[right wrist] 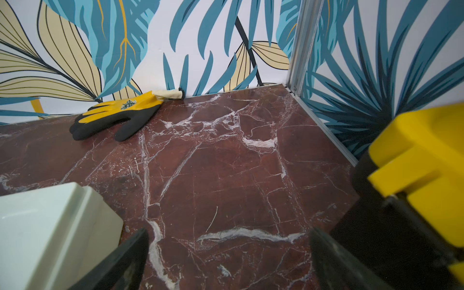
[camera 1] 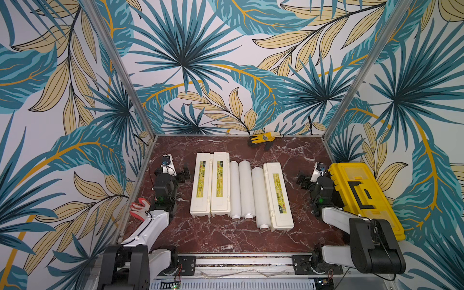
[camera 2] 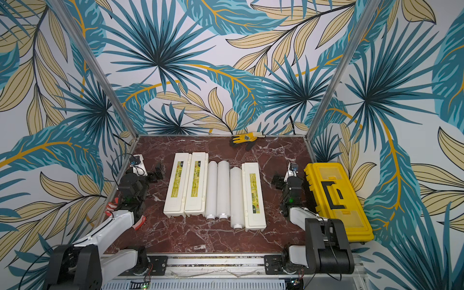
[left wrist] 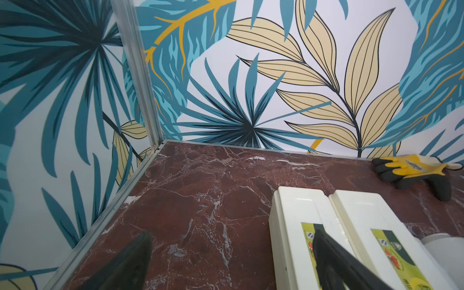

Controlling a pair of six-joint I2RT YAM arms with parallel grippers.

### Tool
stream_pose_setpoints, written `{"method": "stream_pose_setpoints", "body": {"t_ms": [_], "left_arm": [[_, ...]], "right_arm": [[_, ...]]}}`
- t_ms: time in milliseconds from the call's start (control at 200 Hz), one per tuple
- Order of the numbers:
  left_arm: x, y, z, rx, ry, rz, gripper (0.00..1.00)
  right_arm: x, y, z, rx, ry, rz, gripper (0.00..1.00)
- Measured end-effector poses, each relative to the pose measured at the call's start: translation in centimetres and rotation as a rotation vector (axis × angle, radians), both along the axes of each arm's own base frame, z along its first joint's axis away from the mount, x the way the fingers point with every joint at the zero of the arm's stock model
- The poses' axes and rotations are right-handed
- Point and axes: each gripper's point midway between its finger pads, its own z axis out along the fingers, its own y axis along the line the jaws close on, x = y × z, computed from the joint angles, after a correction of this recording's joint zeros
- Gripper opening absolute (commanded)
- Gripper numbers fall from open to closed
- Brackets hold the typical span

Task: Put plastic wrap rolls into dispensers
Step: Pick up the plastic wrap cutting box from the center of the board.

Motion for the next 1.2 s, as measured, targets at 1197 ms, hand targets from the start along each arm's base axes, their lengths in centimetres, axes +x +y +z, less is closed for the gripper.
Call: {"method": "stream_pose_setpoints", "body": {"t_ms": [1197], "left_arm": [[2.7,-15.9,1.0,-0.439,0.458,-0.486,0.99]], "right_arm": [[0.5,13.5,-0.6,0.166,0.774,0.145,1.00]]}}
